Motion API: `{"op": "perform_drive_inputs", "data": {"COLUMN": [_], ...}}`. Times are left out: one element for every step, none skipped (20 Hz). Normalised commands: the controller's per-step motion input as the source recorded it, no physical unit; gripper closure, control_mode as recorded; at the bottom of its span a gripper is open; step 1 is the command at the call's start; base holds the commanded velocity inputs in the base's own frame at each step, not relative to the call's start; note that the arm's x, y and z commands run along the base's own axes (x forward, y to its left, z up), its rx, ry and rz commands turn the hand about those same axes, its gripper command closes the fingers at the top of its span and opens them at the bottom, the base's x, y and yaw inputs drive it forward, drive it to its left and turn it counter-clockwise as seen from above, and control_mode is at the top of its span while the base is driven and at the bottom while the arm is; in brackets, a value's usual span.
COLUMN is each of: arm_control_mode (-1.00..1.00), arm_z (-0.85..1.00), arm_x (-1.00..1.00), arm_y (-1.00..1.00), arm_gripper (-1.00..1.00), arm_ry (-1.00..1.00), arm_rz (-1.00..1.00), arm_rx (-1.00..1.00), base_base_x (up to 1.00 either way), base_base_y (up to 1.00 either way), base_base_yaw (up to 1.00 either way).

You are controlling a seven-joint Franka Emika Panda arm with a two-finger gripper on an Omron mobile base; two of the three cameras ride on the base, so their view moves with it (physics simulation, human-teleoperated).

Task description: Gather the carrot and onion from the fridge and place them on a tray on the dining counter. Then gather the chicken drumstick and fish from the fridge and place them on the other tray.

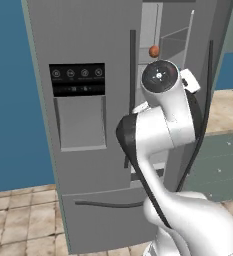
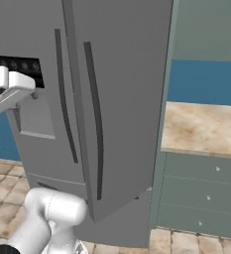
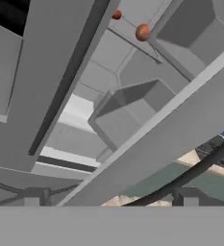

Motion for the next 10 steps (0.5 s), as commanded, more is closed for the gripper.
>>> {"op": "perform_drive_inputs", "data": {"arm_control_mode": [-1.0, -1.0, -1.0, -1.0, -1.0, -1.0, -1.0, -1.0, -1.0, -1.0], "arm_z": [-0.39, -0.42, -0.36, -0.31, -0.28, -0.28, -0.31, -0.34, -0.32, -0.27], "arm_x": [0.31, 0.41, 0.66, 0.87, 0.94, 1.0, 1.0, 1.0, 1.0, 1.0], "arm_y": [0.08, 0.12, 0.13, 0.11, 0.05, 0.04, 0.0, 0.0, 0.0, 0.0], "arm_gripper": [-1.0, -1.0, -1.0, -1.0, -1.0, -1.0, -1.0, -1.0, -1.0, -1.0], "arm_ry": [0.0, 0.0, 0.02, 0.06, 0.1, 0.12, 0.12, 0.11, 0.11, 0.13], "arm_rz": [-0.1, -0.13, -0.1, -0.06, -0.03, -0.01, 0.0, 0.0, -0.01, -0.03], "arm_rx": [-0.18, -0.19, -0.17, -0.15, -0.14, -0.18, -0.18, -0.18, -0.16, -0.15], "base_base_x": [0.0, 0.0, 0.0, 0.0, 0.0, 0.0, 0.0, 0.0, 0.0, 0.0], "base_base_y": [0.0, 0.0, 0.0, 0.0, 0.0, 0.0, 0.0, 0.0, 0.0, 0.0], "base_base_yaw": [0.0, 0.0, 0.0, 0.0, 0.0, 0.0, 0.0, 0.0, 0.0, 0.0]}}
